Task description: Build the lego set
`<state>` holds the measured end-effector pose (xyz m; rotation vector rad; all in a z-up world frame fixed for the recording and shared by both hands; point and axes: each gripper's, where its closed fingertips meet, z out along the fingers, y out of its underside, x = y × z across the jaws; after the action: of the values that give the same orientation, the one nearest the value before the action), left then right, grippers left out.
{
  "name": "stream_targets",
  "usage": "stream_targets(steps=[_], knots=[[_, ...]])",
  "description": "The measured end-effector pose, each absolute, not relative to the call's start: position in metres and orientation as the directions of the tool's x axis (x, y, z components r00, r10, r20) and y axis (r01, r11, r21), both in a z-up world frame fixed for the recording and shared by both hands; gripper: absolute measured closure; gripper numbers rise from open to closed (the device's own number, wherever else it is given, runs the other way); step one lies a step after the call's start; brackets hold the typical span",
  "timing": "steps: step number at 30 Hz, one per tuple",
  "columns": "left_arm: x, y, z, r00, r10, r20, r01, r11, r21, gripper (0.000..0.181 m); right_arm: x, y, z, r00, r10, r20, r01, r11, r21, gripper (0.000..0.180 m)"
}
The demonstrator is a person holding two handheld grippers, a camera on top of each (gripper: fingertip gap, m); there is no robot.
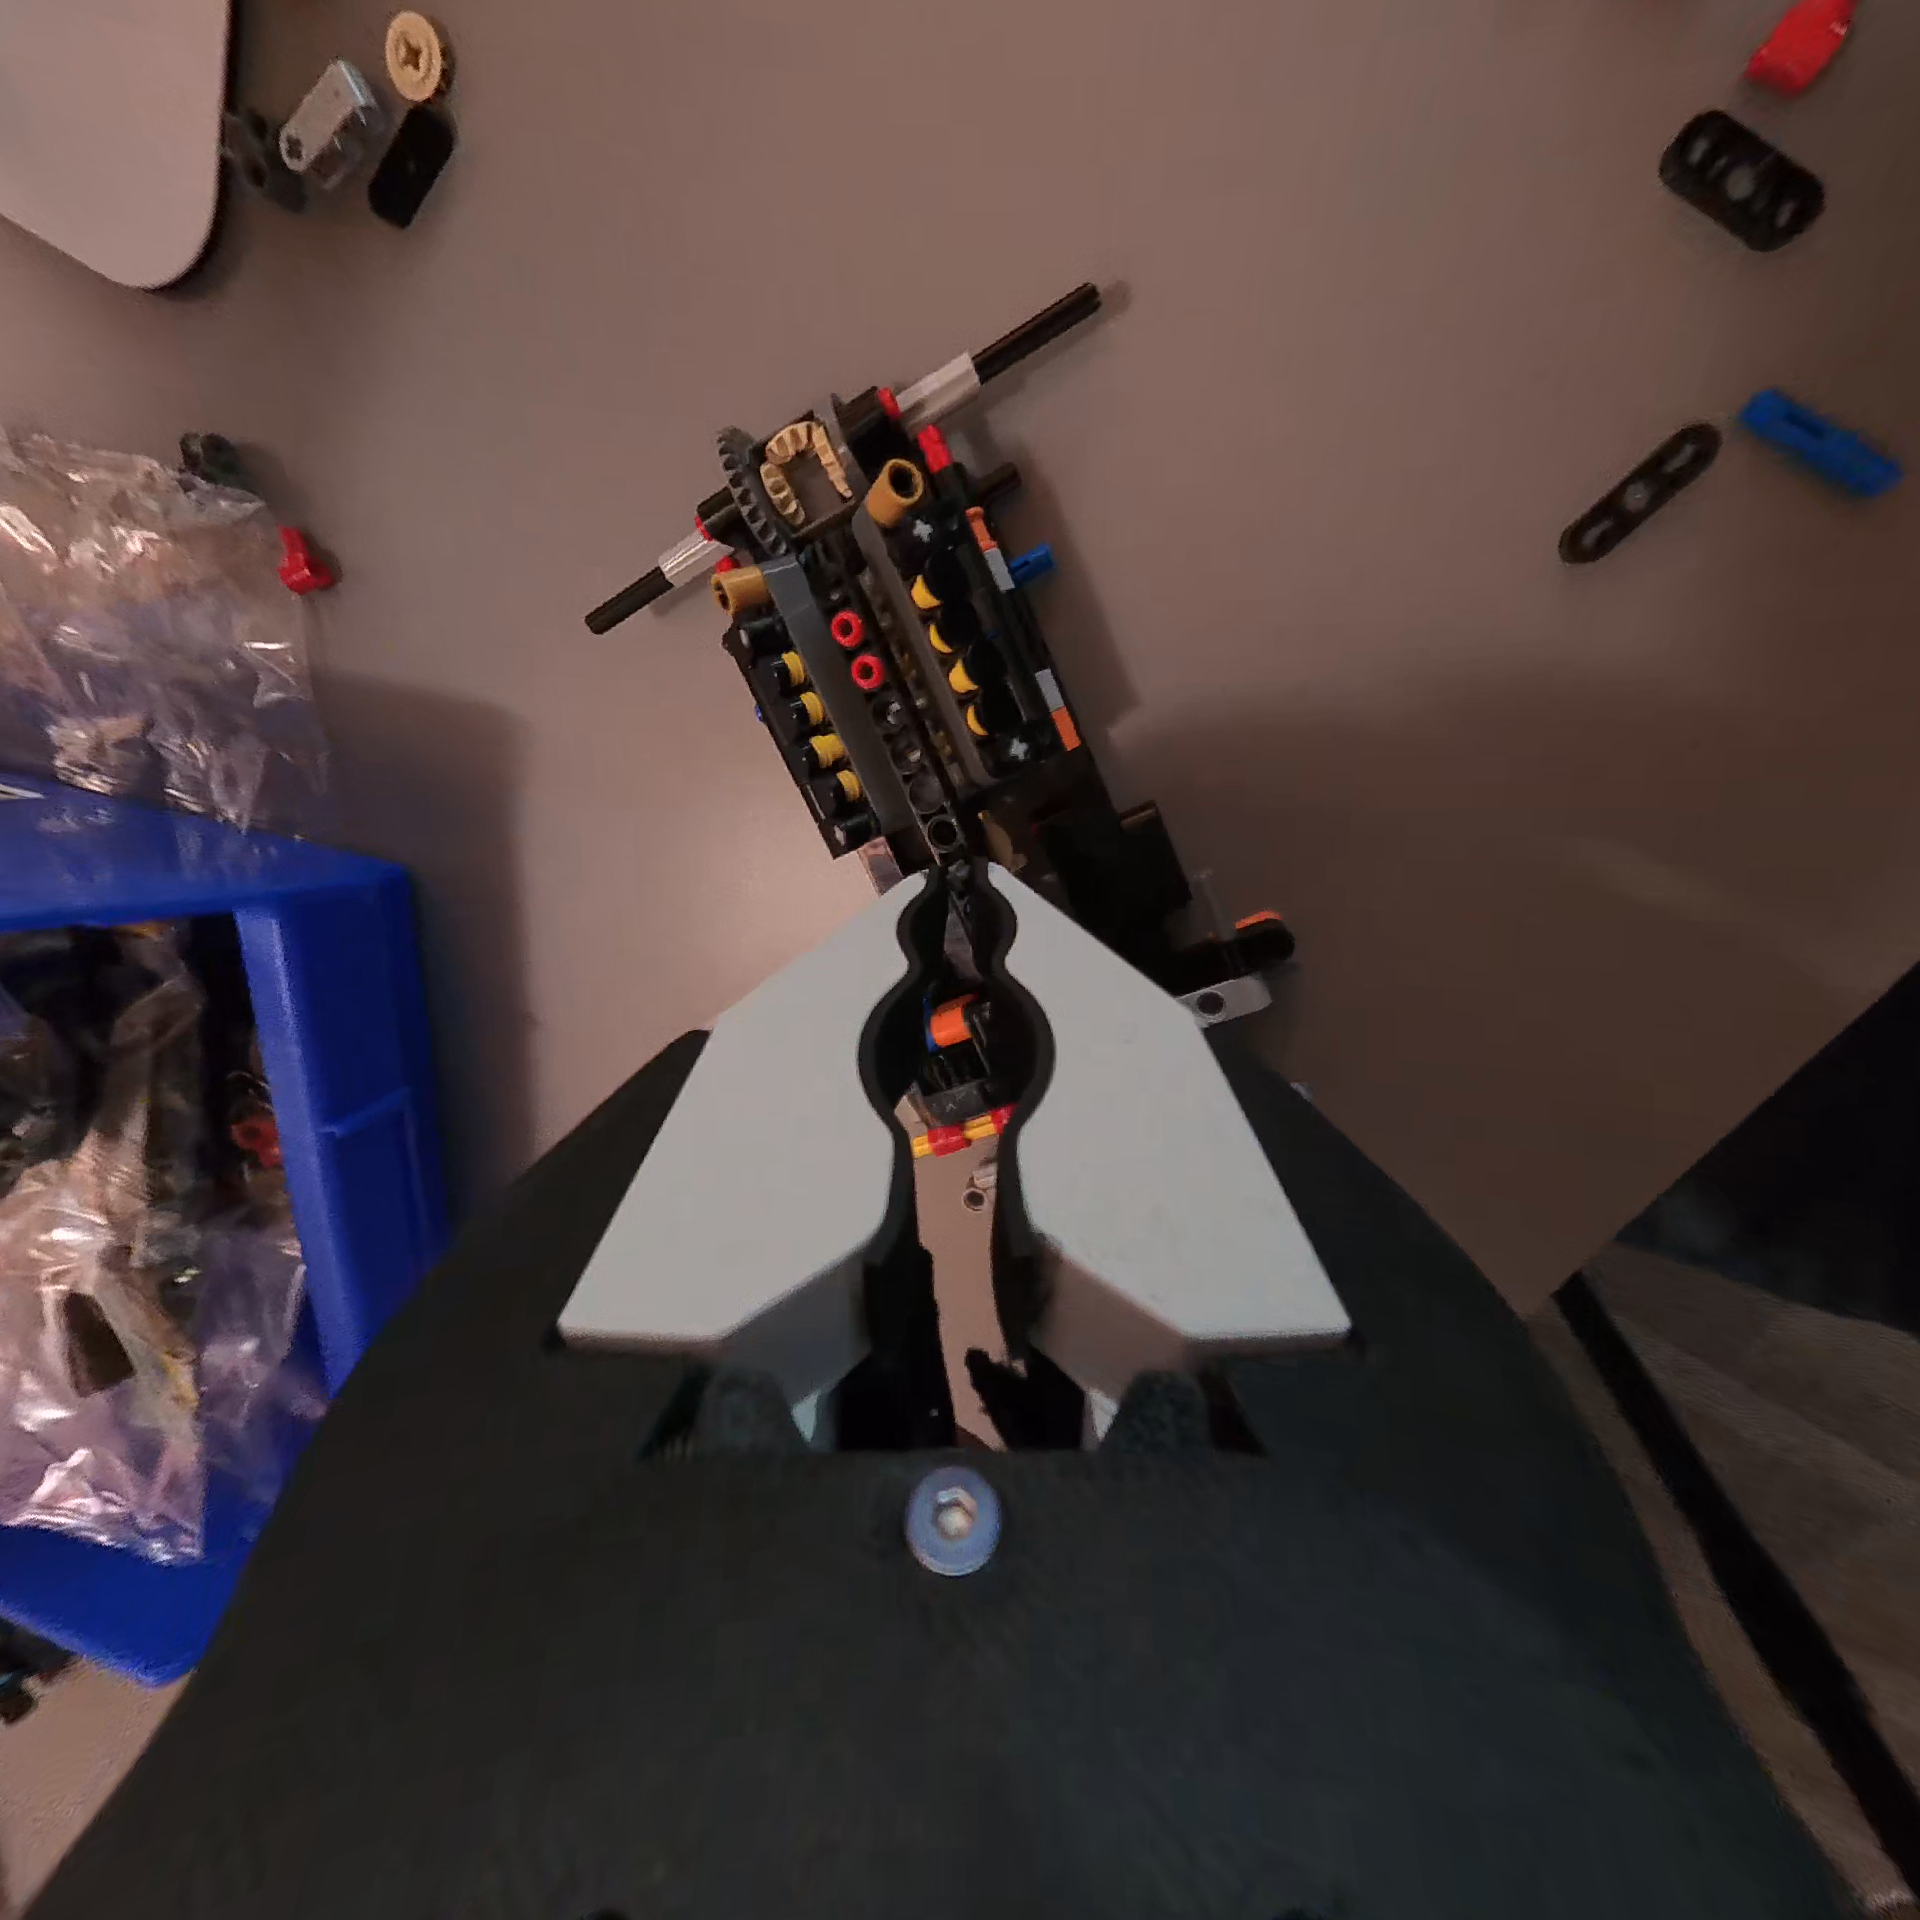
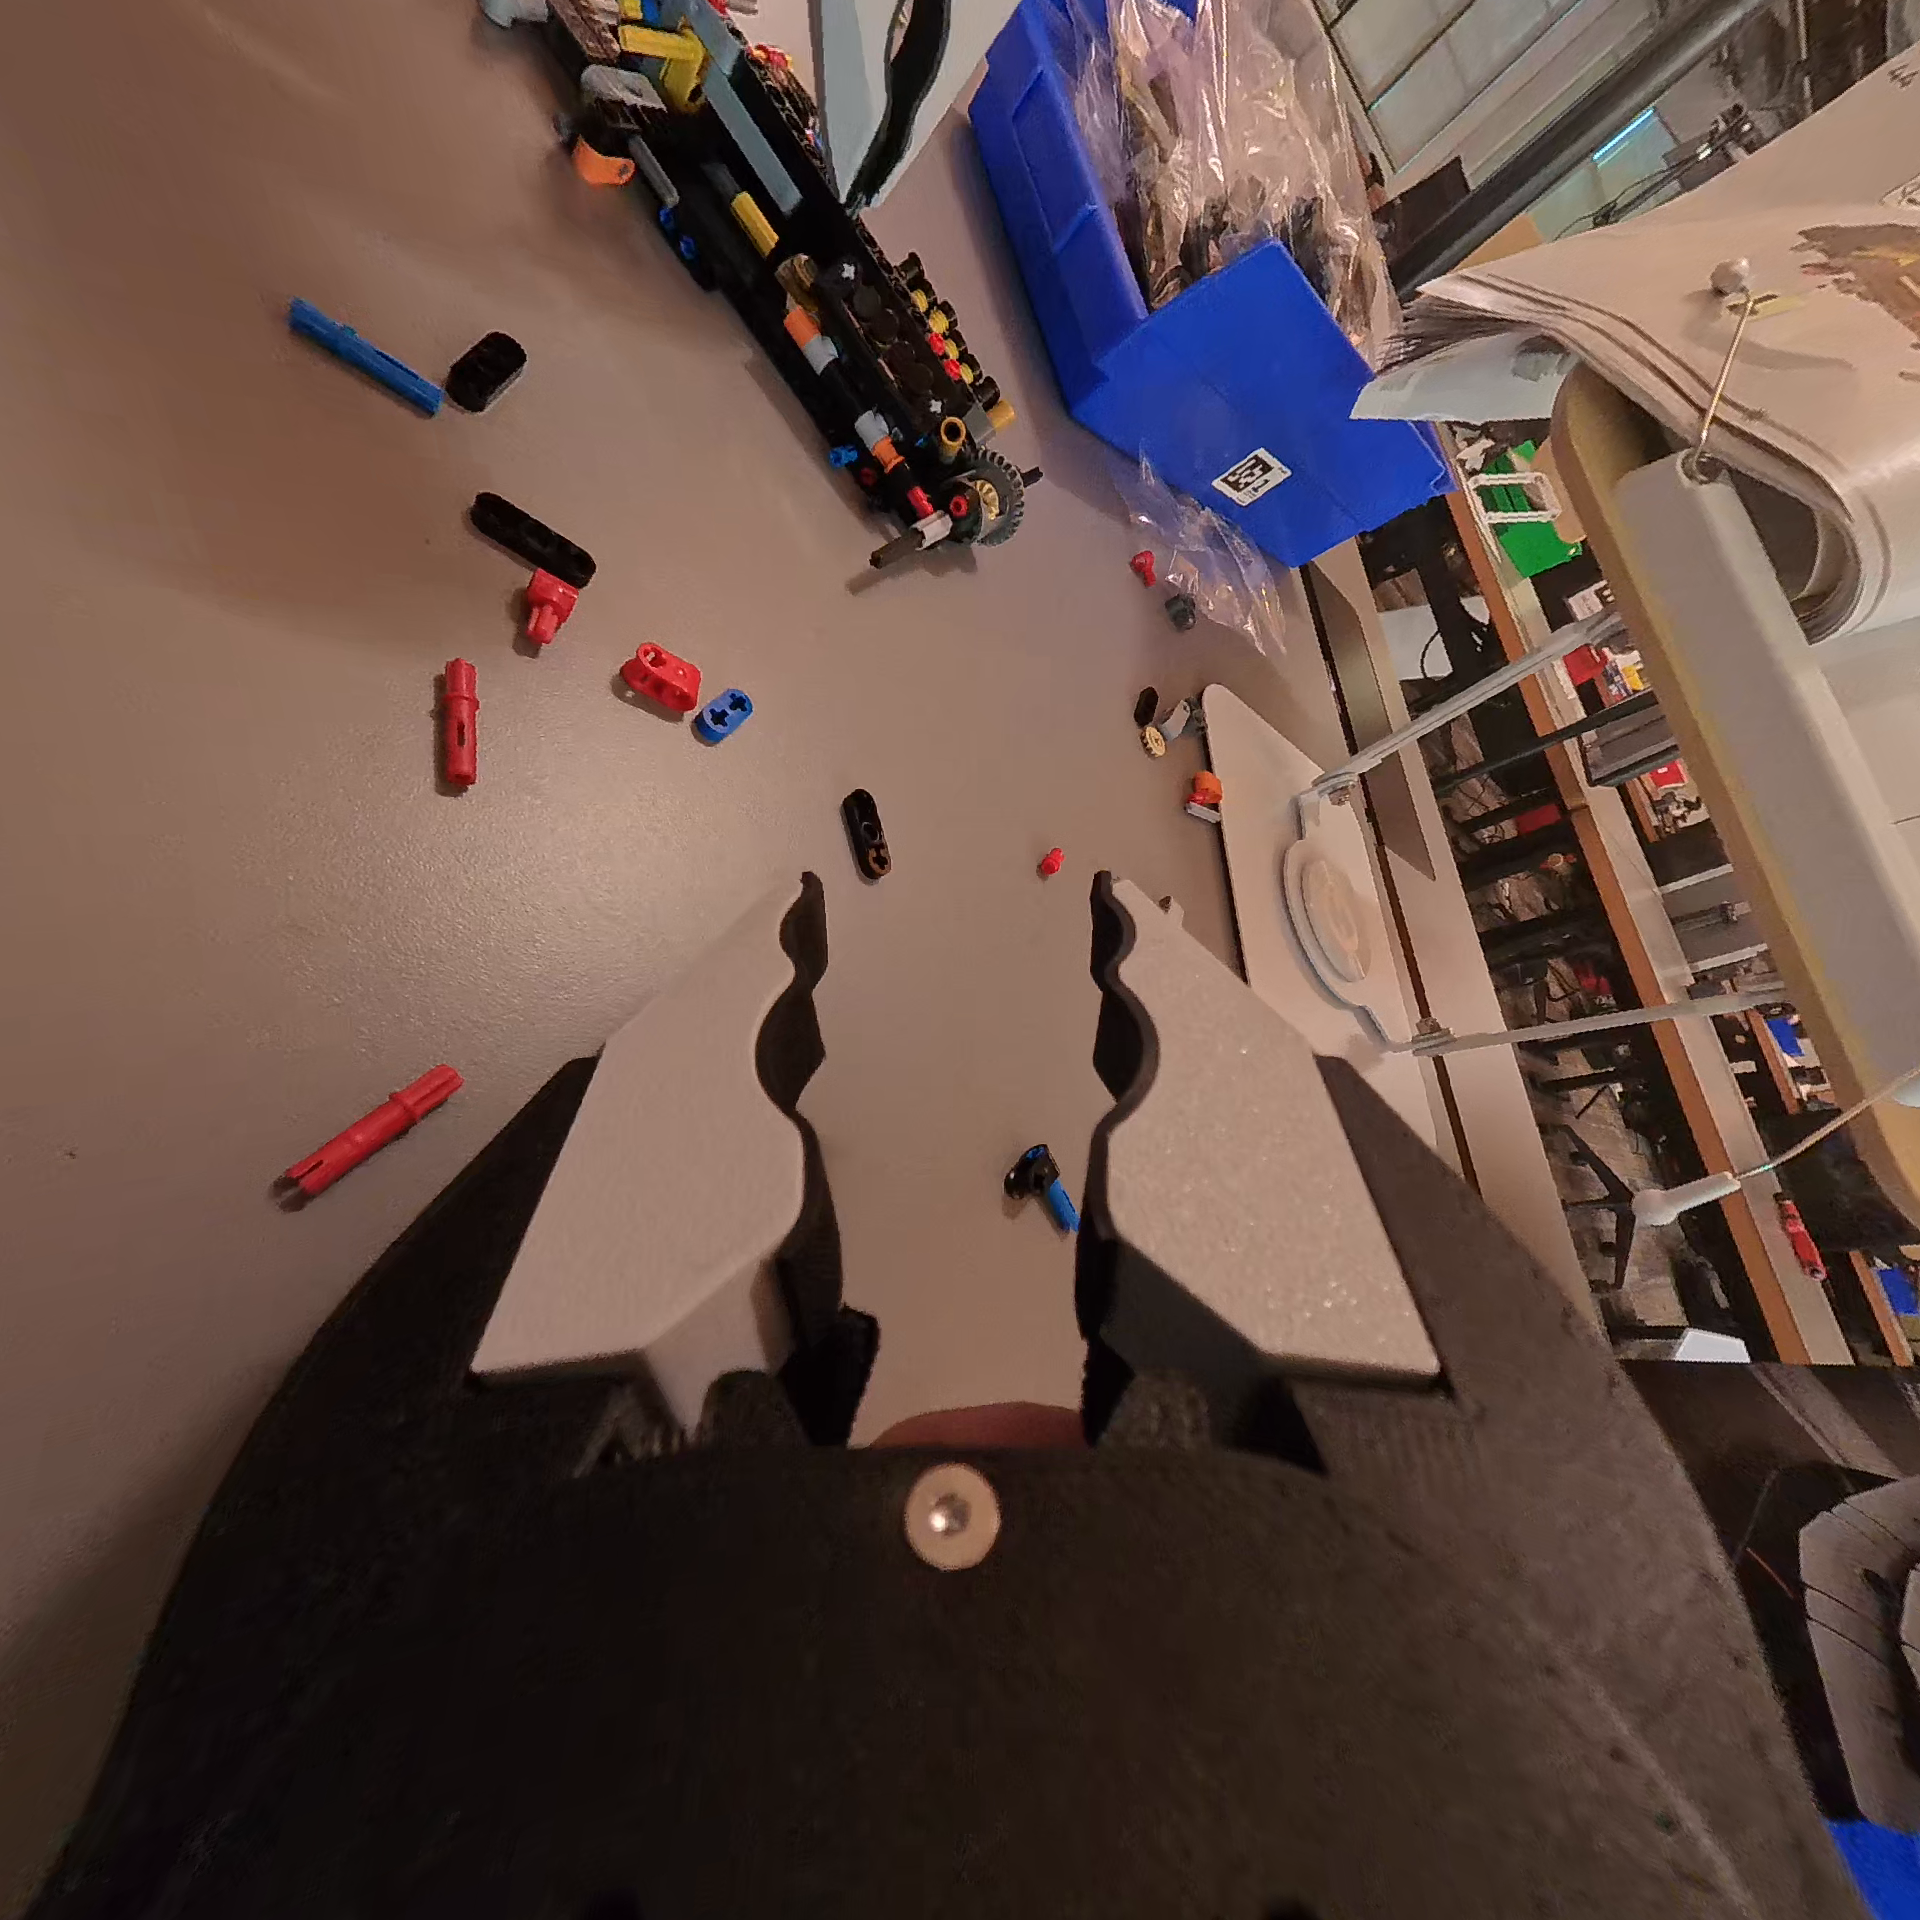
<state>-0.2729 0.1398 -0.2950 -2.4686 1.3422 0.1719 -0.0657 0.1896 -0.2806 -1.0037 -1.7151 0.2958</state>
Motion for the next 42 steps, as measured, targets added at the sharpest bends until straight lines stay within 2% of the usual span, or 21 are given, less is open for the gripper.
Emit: stream_targets(steps=[1, 5, 10, 19, 25, 30, 33, 35, 37, 42], knots=[[-0.274, 0.141, -0.295, 0.580, -0.778, -0.243, -0.813, -0.535, -0.228, 0.179, -0.066, 0.190, -0.281, -0.069, 0.741, 0.668, 0.474, 0.614, -0.631, 0.131], [-0.276, 0.144, -0.295, 0.688, -0.697, -0.204, -0.724, -0.637, -0.265, 0.180, -0.065, 0.190, -0.281, -0.069, 0.743, 0.666, 0.474, 0.612, -0.633, 0.131], [-0.272, 0.142, -0.293, 0.722, -0.660, -0.210, -0.688, -0.651, -0.319, 0.176, -0.066, 0.189, -0.283, -0.075, 0.746, 0.661, 0.475, 0.610, -0.635, 0.131], [-0.288, 0.115, -0.284, 0.818, -0.531, -0.219, -0.570, -0.703, -0.426, 0.139, -0.067, 0.187, -0.287, -0.085, 0.760, 0.645, 0.474, 0.600, -0.645, 0.131], [-0.298, 0.097, -0.303, 0.843, -0.496, -0.208, -0.536, -0.744, -0.400, 0.094, -0.067, 0.185, -0.288, -0.087, 0.758, 0.646, 0.473, 0.602, -0.643, 0.131], [-0.300, 0.097, -0.313, 0.849, -0.491, -0.195, -0.526, -0.756, -0.389, 0.077, -0.067, 0.186, -0.287, -0.084, 0.758, 0.647, 0.473, 0.601, -0.644, 0.131], [-0.302, 0.098, -0.321, 0.851, -0.493, -0.181, -0.523, -0.767, -0.371, 0.074, -0.066, 0.186, -0.286, -0.083, 0.755, 0.650, 0.472, 0.605, -0.641, 0.131], [-0.302, 0.097, -0.327, 0.851, -0.500, -0.164, -0.523, -0.775, -0.355, 0.081, -0.066, 0.187, -0.286, -0.082, 0.754, 0.651, 0.473, 0.605, -0.641, 0.131], [-0.301, 0.099, -0.328, 0.859, -0.496, -0.129, -0.505, -0.776, -0.377, 0.089, -0.066, 0.187, -0.286, -0.081, 0.755, 0.651, 0.473, 0.604, -0.641, 0.131], [-0.298, 0.098, -0.328, 0.879, -0.471, -0.071, -0.456, -0.788, -0.414, 0.092, -0.067, 0.186, -0.287, -0.082, 0.759, 0.646, 0.474, 0.600, -0.644, 0.131]])
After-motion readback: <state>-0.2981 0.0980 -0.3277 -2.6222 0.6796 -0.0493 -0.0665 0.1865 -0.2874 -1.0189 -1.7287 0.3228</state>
